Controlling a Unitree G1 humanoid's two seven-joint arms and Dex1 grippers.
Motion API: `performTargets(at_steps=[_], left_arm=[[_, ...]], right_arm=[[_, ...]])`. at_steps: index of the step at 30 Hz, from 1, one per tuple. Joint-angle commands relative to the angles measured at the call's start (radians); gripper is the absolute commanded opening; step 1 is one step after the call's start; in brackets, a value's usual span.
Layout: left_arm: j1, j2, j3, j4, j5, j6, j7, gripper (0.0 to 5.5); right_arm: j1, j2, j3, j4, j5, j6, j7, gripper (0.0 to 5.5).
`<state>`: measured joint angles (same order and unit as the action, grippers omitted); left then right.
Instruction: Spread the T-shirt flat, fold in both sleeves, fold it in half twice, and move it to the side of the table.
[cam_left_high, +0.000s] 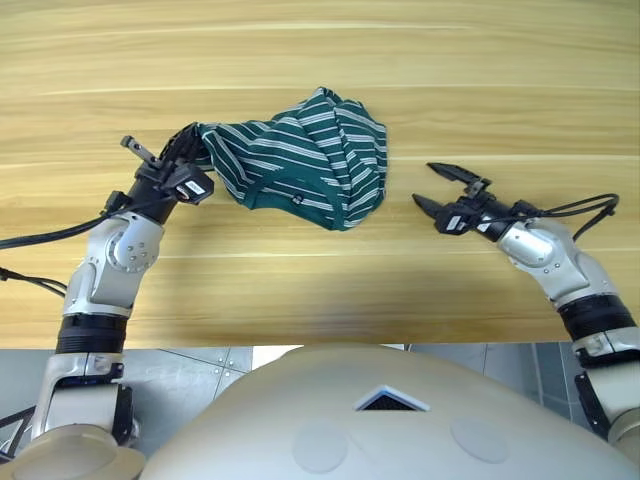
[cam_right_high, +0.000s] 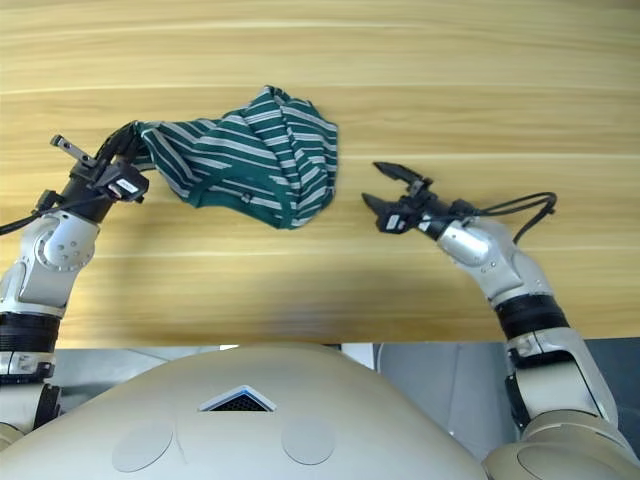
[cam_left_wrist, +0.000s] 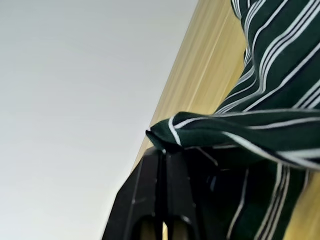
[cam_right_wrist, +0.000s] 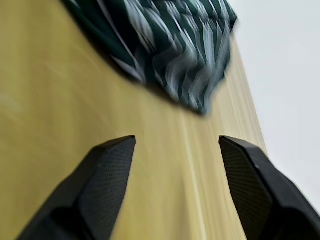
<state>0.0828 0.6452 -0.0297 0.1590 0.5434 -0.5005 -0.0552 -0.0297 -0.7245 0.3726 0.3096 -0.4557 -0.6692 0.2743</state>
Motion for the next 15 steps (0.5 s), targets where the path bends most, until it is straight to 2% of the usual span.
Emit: performTargets(at_steps=[1,9,15], left_arm=[[-0.033,-0.003,-0.016,0.013,-0.005,0.002,-0.005,0.02],[-0.073,-0.016,-0.065,0.016,0.009,0.0,-0.012,0.02],[-0.106,-0.03,-0.106,0.03,0.018,-0.003,-0.014,0.02]], right_arm=[[-0.001,-0.023,0.051,0.067,-0.118,0.068,0.06,3.1],[-0.083,-0.101,0.095,0.057,-0.198,0.04,0.134,3.1],[-0.177,-0.043,0.169,0.219,-0.24,0.013,0.11,3.1]])
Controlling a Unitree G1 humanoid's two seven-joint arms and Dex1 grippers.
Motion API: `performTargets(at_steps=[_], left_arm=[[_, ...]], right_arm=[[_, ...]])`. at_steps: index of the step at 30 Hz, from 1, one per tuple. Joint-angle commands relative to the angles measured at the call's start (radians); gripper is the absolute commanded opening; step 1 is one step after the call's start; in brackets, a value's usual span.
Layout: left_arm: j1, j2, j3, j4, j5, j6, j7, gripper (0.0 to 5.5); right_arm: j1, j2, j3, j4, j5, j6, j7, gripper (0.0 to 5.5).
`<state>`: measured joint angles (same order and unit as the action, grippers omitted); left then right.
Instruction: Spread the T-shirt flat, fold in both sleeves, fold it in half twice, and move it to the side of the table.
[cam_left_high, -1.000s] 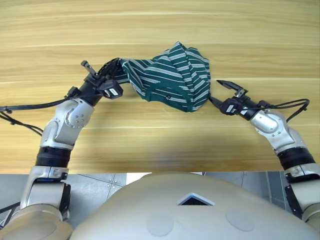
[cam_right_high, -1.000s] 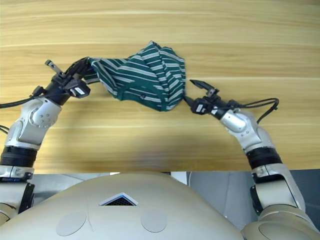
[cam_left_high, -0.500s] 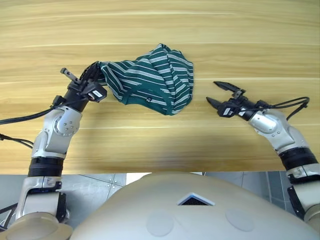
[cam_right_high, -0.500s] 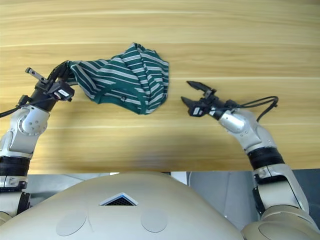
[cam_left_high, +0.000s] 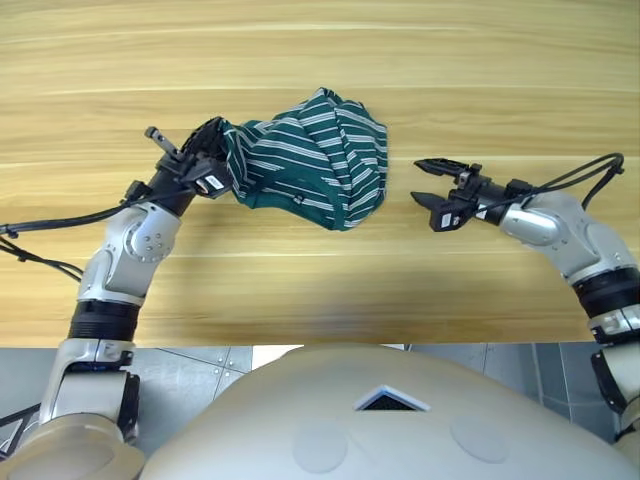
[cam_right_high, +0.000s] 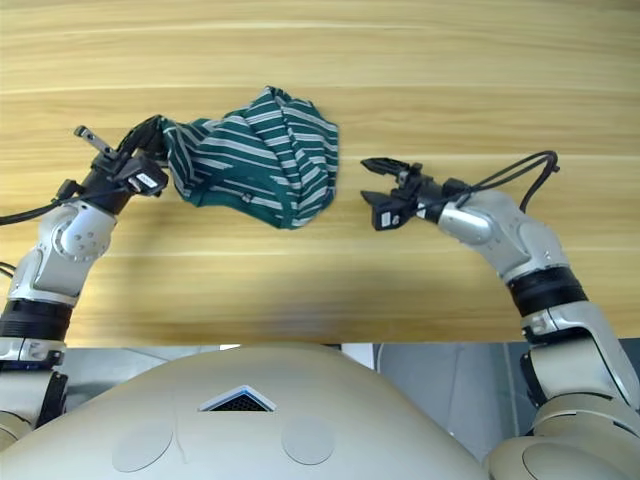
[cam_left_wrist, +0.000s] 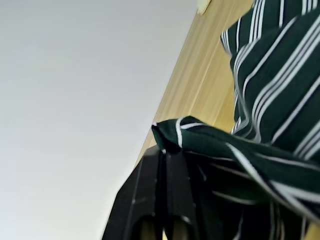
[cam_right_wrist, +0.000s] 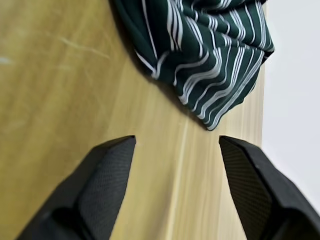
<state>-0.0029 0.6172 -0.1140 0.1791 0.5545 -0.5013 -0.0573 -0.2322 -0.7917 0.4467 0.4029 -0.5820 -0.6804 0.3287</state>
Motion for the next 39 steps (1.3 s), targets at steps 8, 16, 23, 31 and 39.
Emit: performTargets(at_steps=[8,16,23,31,39], left_arm=[[-0.043,-0.012,-0.06,0.02,0.014,-0.007,-0.011,0.02],[-0.062,-0.011,-0.079,0.03,0.014,-0.015,-0.013,0.02],[-0.085,-0.019,-0.099,0.043,0.019,-0.027,-0.019,0.02],[-0.106,-0.024,-0.115,0.073,0.017,-0.038,-0.01,0.02],[-0.088,-0.021,-0.107,0.071,0.015,-0.036,0.0,0.0]], right_arm=[[-0.012,0.126,0.172,0.215,-0.143,-0.002,-0.027,3.1],[0.027,0.152,0.221,0.155,-0.118,-0.029,-0.016,3.1],[-0.005,0.2,0.231,0.236,-0.134,-0.01,-0.072,3.1],[-0.108,0.317,0.238,0.465,-0.164,0.028,-0.272,3.1],[-0.149,0.345,0.236,0.571,-0.135,0.024,-0.355,1.6]])
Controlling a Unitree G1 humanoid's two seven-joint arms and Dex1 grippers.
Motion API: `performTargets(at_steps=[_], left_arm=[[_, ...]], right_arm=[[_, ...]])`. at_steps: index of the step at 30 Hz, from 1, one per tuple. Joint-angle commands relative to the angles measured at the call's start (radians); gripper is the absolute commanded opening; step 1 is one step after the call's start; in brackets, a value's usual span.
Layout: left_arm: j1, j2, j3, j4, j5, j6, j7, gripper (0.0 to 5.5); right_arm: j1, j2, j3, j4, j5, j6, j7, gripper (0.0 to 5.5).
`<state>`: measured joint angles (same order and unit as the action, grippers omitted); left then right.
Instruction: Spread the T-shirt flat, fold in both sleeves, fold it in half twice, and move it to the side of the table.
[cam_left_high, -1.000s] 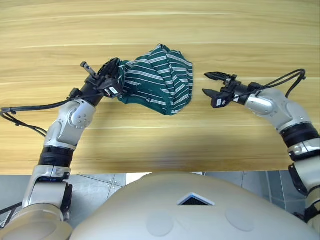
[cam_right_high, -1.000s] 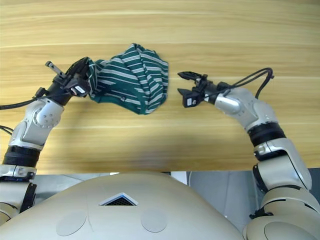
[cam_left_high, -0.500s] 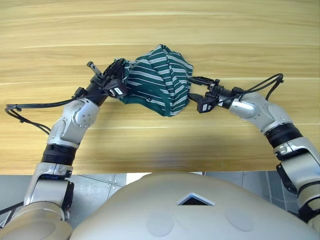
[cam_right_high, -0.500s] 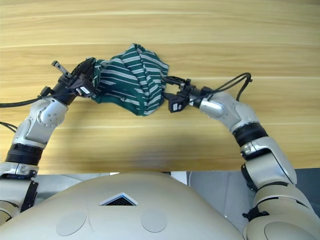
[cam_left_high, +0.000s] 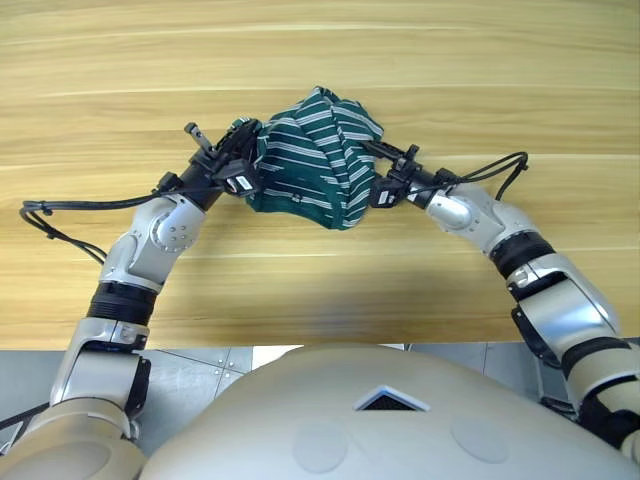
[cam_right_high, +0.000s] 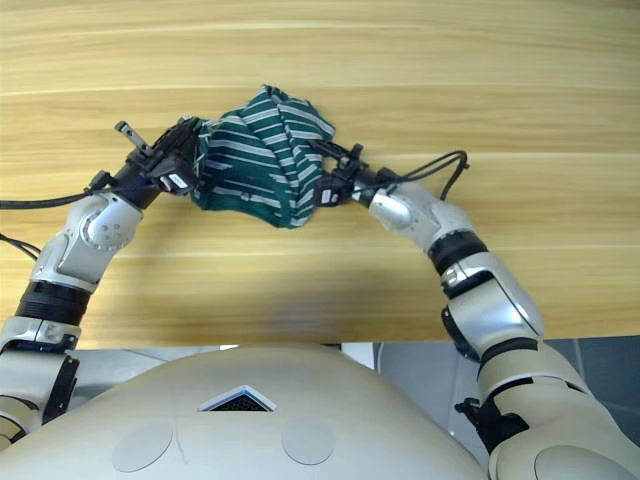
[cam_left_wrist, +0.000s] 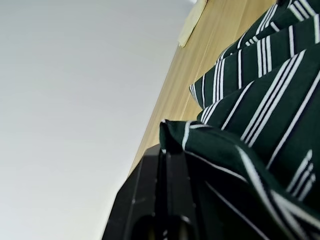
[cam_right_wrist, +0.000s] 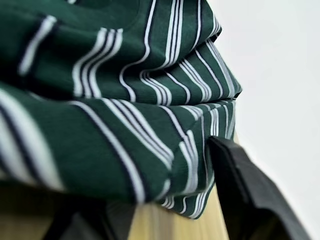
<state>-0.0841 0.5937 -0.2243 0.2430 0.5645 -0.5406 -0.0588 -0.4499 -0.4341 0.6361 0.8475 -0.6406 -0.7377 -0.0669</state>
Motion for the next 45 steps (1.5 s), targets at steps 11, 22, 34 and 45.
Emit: performTargets(at_steps=[11,22,34,45], left_arm=[[0.026,0.007,0.041,0.023,-0.014,0.003,0.025,0.0],[0.031,-0.006,0.052,0.065,-0.026,-0.002,0.044,0.0],[0.024,-0.027,0.044,0.092,-0.022,-0.005,0.063,0.0],[0.07,-0.016,0.179,-0.006,-0.277,-0.155,0.05,0.0]], right_arm=[[0.079,-0.001,-0.058,0.163,0.04,0.048,-0.047,1.21],[0.069,0.019,-0.123,0.117,0.068,0.028,-0.095,1.1],[0.066,0.014,-0.164,0.087,0.082,0.002,-0.097,0.02],[0.212,-0.201,-0.35,-0.254,0.319,-0.135,0.026,0.02]])
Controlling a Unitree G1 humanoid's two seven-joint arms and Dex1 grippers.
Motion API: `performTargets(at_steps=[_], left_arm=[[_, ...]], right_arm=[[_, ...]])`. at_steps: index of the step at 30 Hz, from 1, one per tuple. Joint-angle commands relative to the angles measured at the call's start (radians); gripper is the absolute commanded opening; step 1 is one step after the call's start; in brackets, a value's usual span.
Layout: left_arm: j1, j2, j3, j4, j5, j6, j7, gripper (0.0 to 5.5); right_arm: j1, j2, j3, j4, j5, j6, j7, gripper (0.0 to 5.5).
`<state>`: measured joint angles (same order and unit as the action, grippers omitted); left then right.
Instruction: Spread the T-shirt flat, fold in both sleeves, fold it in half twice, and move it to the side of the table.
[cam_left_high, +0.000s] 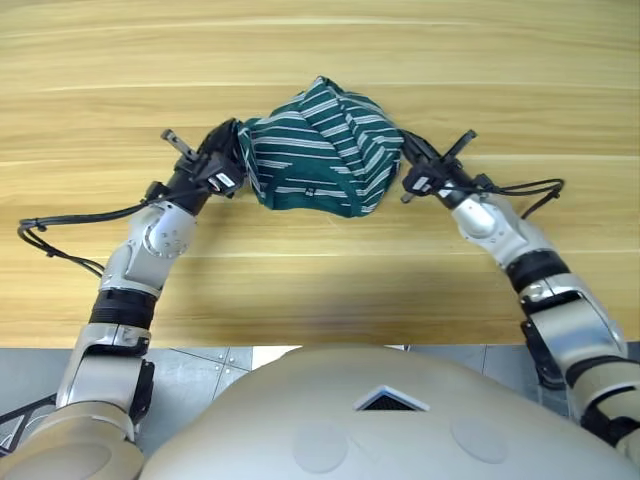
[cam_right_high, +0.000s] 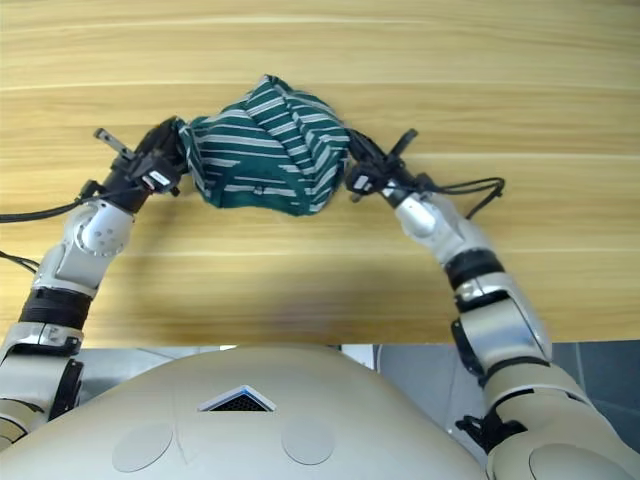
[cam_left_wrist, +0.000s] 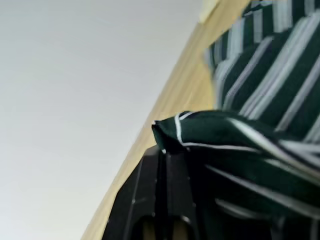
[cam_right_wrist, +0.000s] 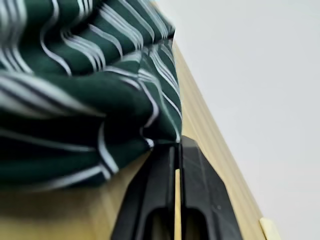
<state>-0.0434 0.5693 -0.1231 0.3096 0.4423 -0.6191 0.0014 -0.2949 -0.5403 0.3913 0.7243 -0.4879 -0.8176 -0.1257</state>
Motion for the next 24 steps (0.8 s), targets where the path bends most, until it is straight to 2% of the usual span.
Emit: performTargets(at_steps=[1,6,9,11,13,15,18,20,24], left_arm=[[0.038,0.006,0.097,-0.088,-0.204,-0.097,-0.021,0.0],[0.088,-0.011,0.146,-0.115,-0.462,-0.203,-0.113,0.0],[0.184,0.008,0.131,-0.185,-0.599,-0.292,-0.209,0.0],[0.241,0.024,0.124,-0.276,-0.72,-0.332,-0.271,0.0],[0.26,0.046,0.137,-0.358,-0.876,-0.352,-0.336,0.0],[0.227,0.048,0.155,-0.364,-0.967,-0.334,-0.394,0.0],[0.128,0.025,0.17,-0.299,-1.023,-0.287,-0.468,0.0],[0.068,0.005,0.177,-0.261,-1.034,-0.254,-0.497,0.0],[-0.173,-0.042,0.223,0.046,-0.87,-0.12,-0.398,0.0]], right_arm=[[0.073,-0.11,-0.13,-0.155,0.208,-0.064,0.109,0.02],[0.168,-0.145,-0.198,-0.298,0.442,-0.119,0.252,0.02],[0.266,-0.193,-0.188,-0.454,0.585,-0.16,0.367,0.02],[0.329,-0.238,-0.17,-0.602,0.761,-0.196,0.447,0.02],[0.322,-0.255,-0.16,-0.711,0.959,-0.203,0.546,0.02],[0.279,-0.233,-0.164,-0.736,1.063,-0.167,0.627,0.02],[0.166,-0.144,-0.177,-0.662,1.092,-0.072,0.694,0.02],[0.072,-0.074,-0.182,-0.599,1.03,0.015,0.671,0.02],[-0.148,0.054,-0.196,-0.273,0.745,0.101,0.558,0.02]])
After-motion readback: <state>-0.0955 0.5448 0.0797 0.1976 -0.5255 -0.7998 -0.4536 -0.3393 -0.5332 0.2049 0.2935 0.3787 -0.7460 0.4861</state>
